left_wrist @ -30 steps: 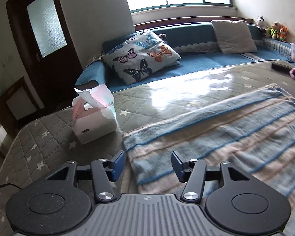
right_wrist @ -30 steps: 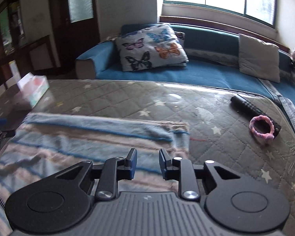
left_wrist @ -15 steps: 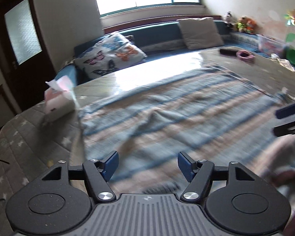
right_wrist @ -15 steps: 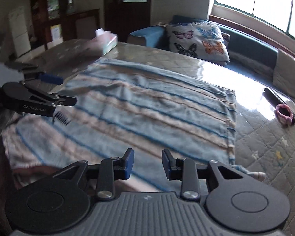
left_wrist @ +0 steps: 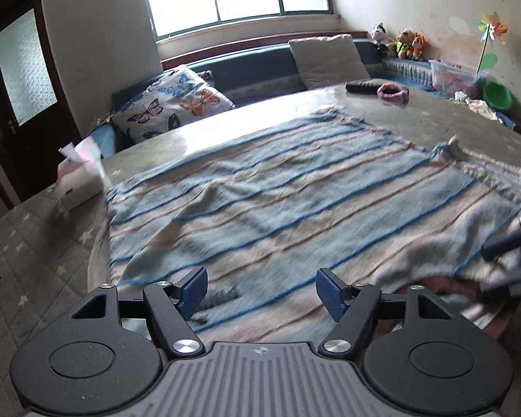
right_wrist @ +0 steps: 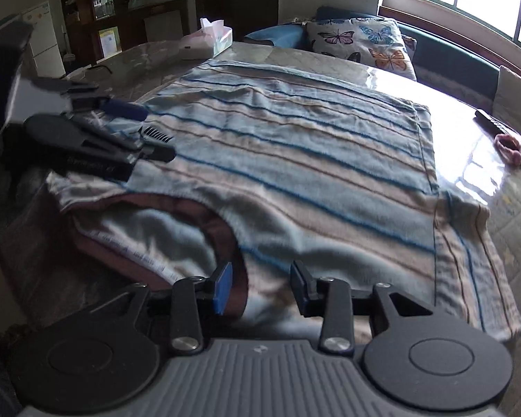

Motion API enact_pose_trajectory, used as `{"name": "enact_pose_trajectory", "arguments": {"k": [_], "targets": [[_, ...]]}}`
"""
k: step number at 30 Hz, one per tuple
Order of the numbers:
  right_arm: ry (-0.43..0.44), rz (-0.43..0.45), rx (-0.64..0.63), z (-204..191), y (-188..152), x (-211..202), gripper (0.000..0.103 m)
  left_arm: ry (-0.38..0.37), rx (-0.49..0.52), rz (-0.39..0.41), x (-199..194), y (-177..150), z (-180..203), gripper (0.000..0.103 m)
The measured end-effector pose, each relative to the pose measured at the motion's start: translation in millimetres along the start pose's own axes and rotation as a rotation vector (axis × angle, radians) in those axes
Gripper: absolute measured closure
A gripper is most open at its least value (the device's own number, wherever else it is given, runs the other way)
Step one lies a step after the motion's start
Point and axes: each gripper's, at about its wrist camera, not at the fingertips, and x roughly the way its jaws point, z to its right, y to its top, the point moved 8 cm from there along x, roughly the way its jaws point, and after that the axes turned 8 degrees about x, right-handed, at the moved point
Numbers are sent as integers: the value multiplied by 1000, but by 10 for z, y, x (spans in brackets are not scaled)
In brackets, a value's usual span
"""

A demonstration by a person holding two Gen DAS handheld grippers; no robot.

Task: Fold clothes

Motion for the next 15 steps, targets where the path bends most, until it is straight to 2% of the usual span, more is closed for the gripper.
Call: {"name": "enact_pose_trajectory", "arguments": {"k": [3,6,11,15], "targets": [[10,-3,-3,-23,-68,-99,66,-18,8,20,42,138,143,29],[-18,34,30,108,-30,-200,65,-44,21,22,129,235,346,28],[-66,96,86,333,29,-370,62,-85,82,14,191,207,696,28],[-117,121,155,602,-8,-385,62,-70,146,46,109,145,855,23]]}}
